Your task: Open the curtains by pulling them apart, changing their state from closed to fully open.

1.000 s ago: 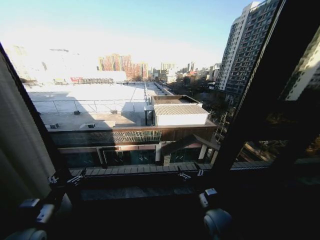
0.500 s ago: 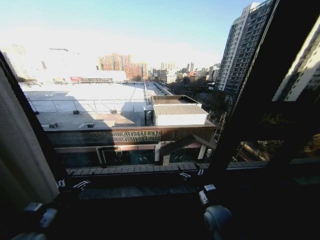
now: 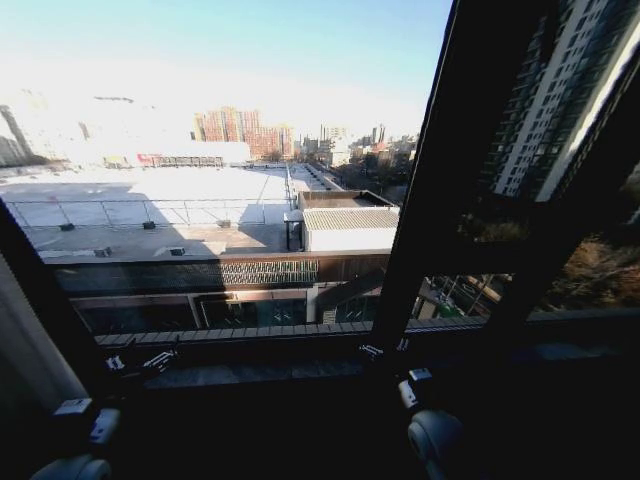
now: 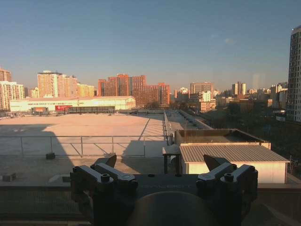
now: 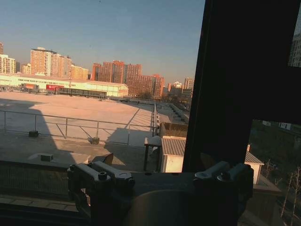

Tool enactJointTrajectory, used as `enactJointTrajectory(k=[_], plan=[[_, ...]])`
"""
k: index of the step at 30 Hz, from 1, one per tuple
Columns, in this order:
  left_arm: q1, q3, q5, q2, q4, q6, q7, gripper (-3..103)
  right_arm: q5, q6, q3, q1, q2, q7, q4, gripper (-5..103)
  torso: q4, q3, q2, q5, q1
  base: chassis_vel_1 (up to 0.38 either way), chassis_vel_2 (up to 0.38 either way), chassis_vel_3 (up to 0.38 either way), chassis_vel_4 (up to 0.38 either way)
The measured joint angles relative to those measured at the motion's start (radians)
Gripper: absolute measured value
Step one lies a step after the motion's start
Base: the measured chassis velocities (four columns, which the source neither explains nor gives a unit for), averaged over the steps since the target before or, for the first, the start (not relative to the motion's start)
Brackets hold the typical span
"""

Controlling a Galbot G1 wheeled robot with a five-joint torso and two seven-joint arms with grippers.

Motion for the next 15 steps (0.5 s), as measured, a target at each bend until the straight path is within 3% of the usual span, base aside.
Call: enactJointTrajectory(k=[15], plan=[[0.008,0.041,0.022,-0.005,-0.022,-0.004,0.017,100,-0.001,-0.012,0.012,-0.010,0.009,0.003,0.018,100,0.0000,0.000,0.000,-0.0001,0.000,-0.287,-0.427,0.285,0.439]])
